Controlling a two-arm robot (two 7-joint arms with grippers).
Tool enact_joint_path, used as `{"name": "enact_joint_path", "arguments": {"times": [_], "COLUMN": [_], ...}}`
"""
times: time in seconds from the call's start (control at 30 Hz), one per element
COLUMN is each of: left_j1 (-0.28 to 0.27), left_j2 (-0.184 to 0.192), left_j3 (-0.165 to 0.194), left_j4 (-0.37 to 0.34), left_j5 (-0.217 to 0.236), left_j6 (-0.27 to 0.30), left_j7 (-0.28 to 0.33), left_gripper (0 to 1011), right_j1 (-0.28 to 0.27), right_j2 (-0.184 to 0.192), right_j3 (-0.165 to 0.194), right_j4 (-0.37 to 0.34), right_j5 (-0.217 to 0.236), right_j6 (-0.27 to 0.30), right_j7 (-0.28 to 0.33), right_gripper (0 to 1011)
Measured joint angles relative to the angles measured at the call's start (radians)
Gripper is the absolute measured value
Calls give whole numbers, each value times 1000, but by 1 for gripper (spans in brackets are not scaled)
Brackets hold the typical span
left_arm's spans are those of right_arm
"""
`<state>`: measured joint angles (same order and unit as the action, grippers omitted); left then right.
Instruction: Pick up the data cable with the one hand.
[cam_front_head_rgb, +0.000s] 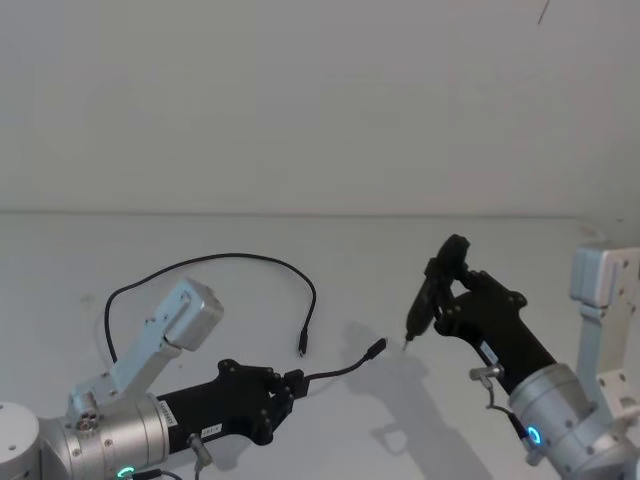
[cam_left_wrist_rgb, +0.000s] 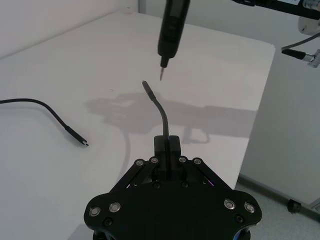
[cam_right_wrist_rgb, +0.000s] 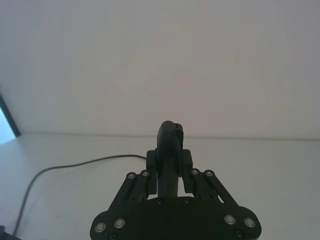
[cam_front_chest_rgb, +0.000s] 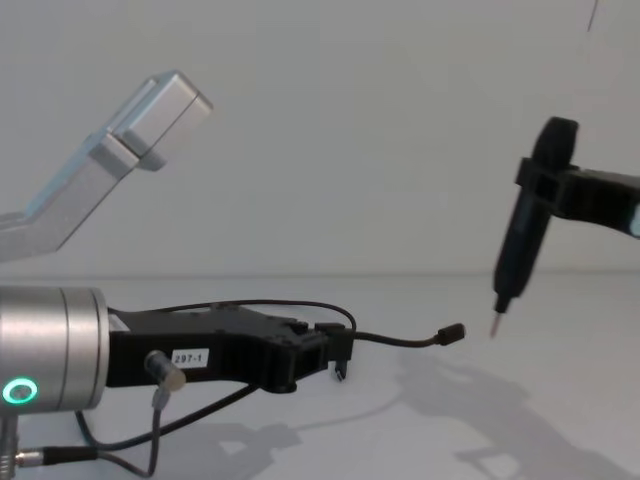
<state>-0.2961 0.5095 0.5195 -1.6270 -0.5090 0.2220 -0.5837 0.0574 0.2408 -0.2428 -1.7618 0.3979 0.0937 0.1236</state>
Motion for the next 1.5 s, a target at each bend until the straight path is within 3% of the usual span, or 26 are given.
{"name": "enact_joint_path", "arguments": {"times": [0.53, 1.5], "left_j1": [1, 1], "left_j2": [3, 4], "left_j3": [-2, -2], "left_j4": [-5, -7], "left_j5": [-4, -6], "left_j6": [2, 2], "left_j7": [-2, -3], "left_gripper": [43, 43], "right_j1": [36, 53], "right_j2": [-42, -63], "right_j3": [-18, 12], "right_j4": [17, 58], "right_j5": [38, 22], "right_j6": [33, 32], "right_j7": [12, 9], "right_gripper": [279, 279]}}
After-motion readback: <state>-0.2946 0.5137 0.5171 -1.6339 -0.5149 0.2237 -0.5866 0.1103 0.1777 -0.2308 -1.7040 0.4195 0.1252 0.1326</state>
